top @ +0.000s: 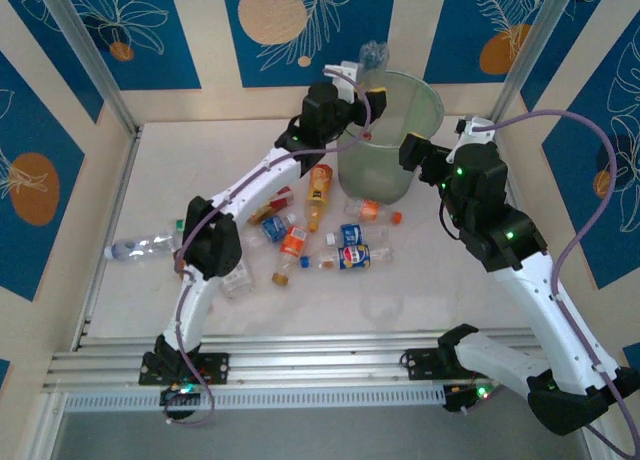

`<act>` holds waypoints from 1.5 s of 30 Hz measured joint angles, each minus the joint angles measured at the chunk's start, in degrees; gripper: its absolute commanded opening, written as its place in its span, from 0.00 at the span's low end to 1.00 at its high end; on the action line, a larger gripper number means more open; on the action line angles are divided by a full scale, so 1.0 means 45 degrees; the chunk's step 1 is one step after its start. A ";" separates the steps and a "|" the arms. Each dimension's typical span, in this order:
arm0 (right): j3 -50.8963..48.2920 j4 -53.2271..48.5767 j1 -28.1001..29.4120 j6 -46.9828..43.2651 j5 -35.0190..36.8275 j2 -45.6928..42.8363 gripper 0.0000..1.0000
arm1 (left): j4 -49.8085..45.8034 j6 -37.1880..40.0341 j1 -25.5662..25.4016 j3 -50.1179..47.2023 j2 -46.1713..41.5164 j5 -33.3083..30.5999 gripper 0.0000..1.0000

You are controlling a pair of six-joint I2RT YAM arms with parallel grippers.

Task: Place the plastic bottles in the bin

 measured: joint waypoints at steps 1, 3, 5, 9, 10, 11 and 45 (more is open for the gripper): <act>0.0000 -0.0005 0.0000 0.0000 0.0000 0.0024 0.99 | 0.0039 0.0000 0.0000 -0.0291 -0.0005 -0.0034 0.67; 0.0000 0.0005 0.0000 0.0000 0.0000 0.0083 0.99 | 0.0267 0.0034 0.0000 -0.0607 -0.0034 -0.0136 0.76; 0.0000 0.0000 0.0000 0.0000 0.0000 0.0126 0.99 | 0.0325 0.0058 0.0000 -0.0685 -0.0185 -0.0180 0.83; 0.0000 0.0010 0.0000 0.0005 0.0000 0.0248 0.99 | 0.0418 0.0044 0.0005 -0.0767 -0.0607 -0.0325 0.86; 0.0000 0.0010 0.0000 0.0010 0.0000 0.0282 0.99 | 0.0495 0.0039 0.0005 -0.0767 -0.0729 -0.0325 0.87; 0.0000 0.0000 0.0000 0.0029 0.0000 0.0330 0.99 | 0.0559 0.0044 0.0005 -0.0767 -0.0826 -0.0335 0.87; 0.1608 -0.4129 0.3633 0.0695 0.0957 0.2438 0.97 | -0.3745 0.0913 0.0340 -0.8359 -1.1608 -0.3847 0.99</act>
